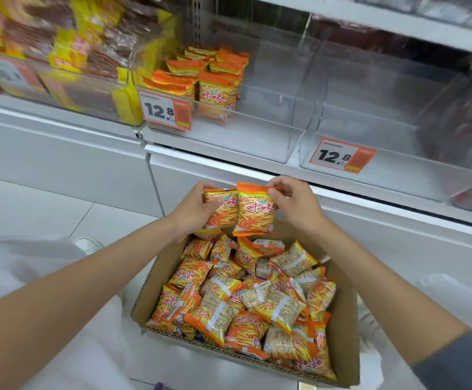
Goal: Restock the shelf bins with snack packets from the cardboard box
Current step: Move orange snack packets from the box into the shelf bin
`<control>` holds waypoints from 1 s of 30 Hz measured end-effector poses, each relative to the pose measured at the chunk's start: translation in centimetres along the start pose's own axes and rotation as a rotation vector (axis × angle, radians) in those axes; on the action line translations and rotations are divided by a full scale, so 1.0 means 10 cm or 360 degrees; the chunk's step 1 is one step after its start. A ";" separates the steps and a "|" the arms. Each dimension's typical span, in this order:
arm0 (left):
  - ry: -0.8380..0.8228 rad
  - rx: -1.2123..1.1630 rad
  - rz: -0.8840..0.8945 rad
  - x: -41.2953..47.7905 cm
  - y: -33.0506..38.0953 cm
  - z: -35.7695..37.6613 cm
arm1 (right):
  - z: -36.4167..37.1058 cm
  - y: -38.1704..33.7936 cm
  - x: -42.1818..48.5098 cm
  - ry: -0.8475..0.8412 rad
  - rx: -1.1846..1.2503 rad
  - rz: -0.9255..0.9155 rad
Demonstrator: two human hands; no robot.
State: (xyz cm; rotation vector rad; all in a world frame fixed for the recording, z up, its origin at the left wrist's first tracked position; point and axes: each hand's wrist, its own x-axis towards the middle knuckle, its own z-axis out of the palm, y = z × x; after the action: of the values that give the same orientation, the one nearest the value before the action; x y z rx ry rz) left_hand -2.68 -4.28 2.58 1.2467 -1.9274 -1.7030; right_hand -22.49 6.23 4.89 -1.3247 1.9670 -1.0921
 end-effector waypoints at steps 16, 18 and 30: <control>0.0113 -0.0209 0.0344 0.29 1.57 -0.71 | -0.27 -1.35 0.86 -0.0220 0.0546 -0.0031; 0.0073 -0.0237 0.0389 0.48 1.77 -0.81 | -0.31 -1.41 1.07 -0.0224 0.0549 -0.0009; -0.0017 0.1796 0.0304 1.45 1.84 -1.34 | -0.15 -1.11 1.94 -0.0537 0.0261 0.0412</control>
State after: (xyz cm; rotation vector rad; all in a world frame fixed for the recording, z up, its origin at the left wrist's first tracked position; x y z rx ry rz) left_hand -9.42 -25.25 18.16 1.2271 -2.9965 -0.4212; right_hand -25.50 -13.41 15.36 -1.0540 1.7029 -0.8255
